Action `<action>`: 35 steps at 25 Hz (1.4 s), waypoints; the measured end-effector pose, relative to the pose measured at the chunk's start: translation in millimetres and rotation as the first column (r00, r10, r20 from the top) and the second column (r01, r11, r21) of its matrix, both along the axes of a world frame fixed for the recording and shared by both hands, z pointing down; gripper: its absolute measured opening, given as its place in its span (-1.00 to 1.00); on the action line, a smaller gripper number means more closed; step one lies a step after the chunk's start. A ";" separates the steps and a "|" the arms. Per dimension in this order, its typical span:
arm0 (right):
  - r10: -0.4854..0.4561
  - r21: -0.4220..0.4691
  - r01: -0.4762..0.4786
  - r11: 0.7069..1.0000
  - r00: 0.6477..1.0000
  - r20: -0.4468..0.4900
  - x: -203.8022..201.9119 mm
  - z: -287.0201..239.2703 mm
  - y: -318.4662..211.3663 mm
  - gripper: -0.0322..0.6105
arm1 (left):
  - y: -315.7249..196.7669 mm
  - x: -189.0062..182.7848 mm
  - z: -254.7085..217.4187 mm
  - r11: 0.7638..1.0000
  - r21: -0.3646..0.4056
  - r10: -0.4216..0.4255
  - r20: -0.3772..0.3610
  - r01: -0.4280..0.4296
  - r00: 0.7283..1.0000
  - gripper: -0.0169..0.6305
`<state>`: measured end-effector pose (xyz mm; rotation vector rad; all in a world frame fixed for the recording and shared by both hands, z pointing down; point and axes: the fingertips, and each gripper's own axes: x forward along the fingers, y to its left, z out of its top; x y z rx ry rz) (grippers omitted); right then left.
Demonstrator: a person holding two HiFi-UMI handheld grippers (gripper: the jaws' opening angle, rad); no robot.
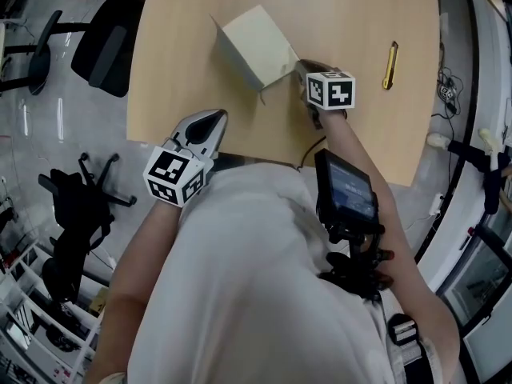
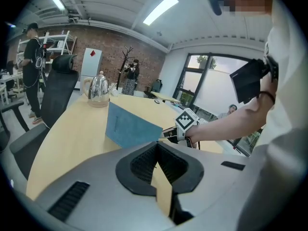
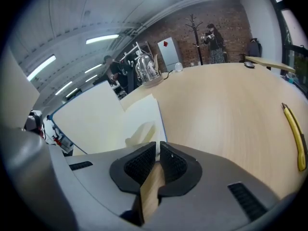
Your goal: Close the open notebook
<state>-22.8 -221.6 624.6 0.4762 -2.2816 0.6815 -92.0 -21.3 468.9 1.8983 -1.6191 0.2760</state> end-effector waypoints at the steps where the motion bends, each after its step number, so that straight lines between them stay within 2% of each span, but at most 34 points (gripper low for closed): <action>1: -0.009 0.004 0.009 1.000 1.000 -0.004 -0.1 1.3 -0.5 -0.82 | 0.1 1.0 0.6 1.000 -0.003 0.001 0.002 -0.001 1.000 -0.93; 6: -0.022 0.020 0.021 1.000 0.998 0.051 -0.1 -6.5 0.9 -0.78 | -3.0 4.4 0.5 1.000 -0.003 0.014 0.006 -0.014 1.000 -0.93; 8: -0.007 0.010 0.006 1.000 0.996 0.088 3.2 -14.2 2.3 -0.62 | -5.1 7.0 -0.5 1.000 0.003 0.025 0.006 -0.025 1.000 -0.93; 12: 0.051 0.022 -0.055 0.998 0.985 0.165 15.4 -38.9 3.7 -0.61 | -5.1 11.1 -1.7 0.999 0.015 0.046 0.006 -0.046 0.999 -0.93; 15: 0.093 0.078 -0.115 0.990 0.964 0.248 21.3 -72.3 -2.5 -0.61 | -4.7 10.0 -2.4 0.998 0.025 0.057 0.003 -0.057 0.998 -0.93; 18: 0.066 0.097 -0.104 0.990 0.938 0.339 11.8 -102.6 0.5 -0.61 | -3.6 9.7 -1.9 0.998 0.031 0.062 -0.001 -0.062 0.998 -0.93; 20: 0.002 0.149 -0.054 0.987 0.945 0.327 2.2 -110.0 6.3 -0.60 | -2.2 10.4 -2.6 0.997 0.036 0.065 0.000 -0.065 0.998 -0.93; 22: -0.079 0.236 0.020 0.972 0.967 0.243 -6.1 -104.4 13.1 -0.60 | 1.2 9.4 -4.1 0.997 0.041 0.059 0.001 -0.059 0.998 -0.93; 24: -0.111 0.268 0.065 0.961 0.981 0.158 -9.6 -86.7 15.2 -0.59 | 7.0 4.9 -4.8 0.998 0.041 0.041 0.003 -0.041 0.999 -0.93; 26: -0.069 0.206 0.038 0.978 0.987 0.146 -7.6 -68.5 10.0 -0.54 | 13.2 -0.9 -4.2 0.999 0.036 0.019 0.004 -0.019 1.000 -0.93; 29: -0.015 0.103 -0.004 0.995 0.982 0.188 -7.3 -60.0 4.2 -0.57 | 23.5 -9.2 -2.1 1.000 0.025 -0.011 0.006 0.011 1.000 -0.93; 30: -0.007 0.087 -0.010 0.996 0.981 0.195 -8.1 -58.8 3.1 -0.72 | 26.7 -11.9 -0.8 1.000 0.020 -0.022 0.006 0.022 1.000 -0.93; 31: 0.003 0.074 -0.019 0.997 0.980 0.198 -8.0 -56.8 1.7 -0.77 | 29.3 -14.0 0.5 0.999 0.016 -0.031 0.006 0.031 1.000 -0.93; 35: 0.051 0.033 -0.058 0.998 0.982 0.185 -1.0 -42.9 -5.0 -0.78 | 32.2 -16.4 2.0 0.999 0.012 -0.049 0.002 0.049 0.999 -0.93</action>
